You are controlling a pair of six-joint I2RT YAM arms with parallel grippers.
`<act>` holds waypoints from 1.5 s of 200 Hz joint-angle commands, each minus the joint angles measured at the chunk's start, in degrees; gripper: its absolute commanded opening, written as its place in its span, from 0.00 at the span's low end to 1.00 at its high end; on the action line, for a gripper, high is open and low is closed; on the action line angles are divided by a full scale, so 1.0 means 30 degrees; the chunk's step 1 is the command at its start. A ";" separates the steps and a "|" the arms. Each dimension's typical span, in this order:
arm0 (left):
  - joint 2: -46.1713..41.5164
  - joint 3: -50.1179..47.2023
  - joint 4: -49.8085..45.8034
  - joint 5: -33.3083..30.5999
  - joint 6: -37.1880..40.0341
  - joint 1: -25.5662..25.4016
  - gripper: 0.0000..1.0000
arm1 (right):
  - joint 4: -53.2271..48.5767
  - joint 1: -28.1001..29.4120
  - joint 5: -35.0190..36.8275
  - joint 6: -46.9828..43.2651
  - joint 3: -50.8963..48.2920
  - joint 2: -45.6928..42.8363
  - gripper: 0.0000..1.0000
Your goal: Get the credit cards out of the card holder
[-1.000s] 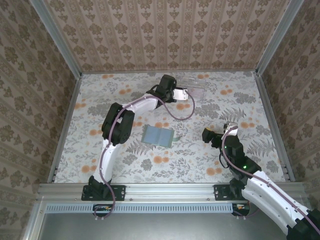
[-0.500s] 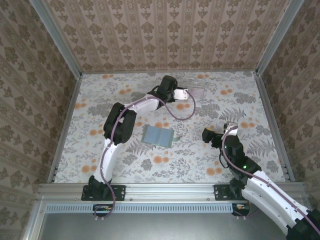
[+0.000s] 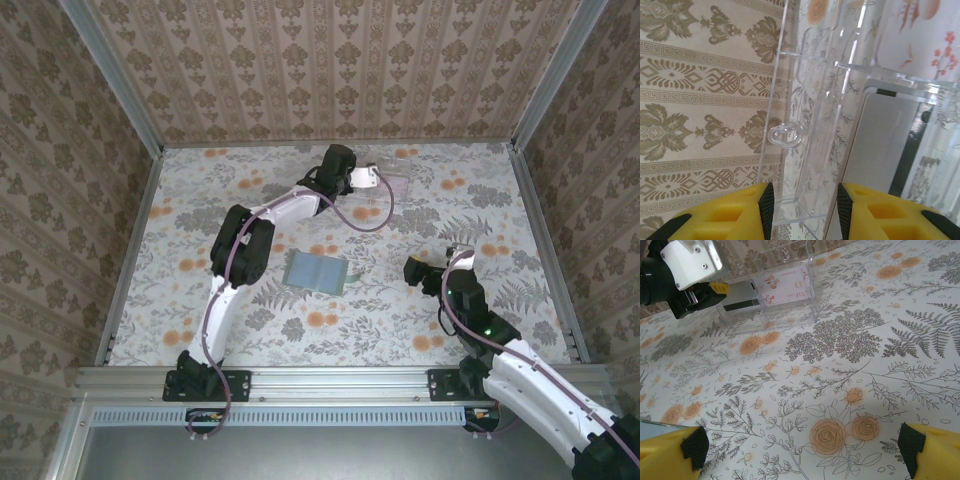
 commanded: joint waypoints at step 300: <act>-2.2974 -2.1014 -0.3139 -0.8359 -2.5243 0.6246 1.00 | 0.1952 -0.1091 0.4398 -0.6128 0.5024 0.8246 1.00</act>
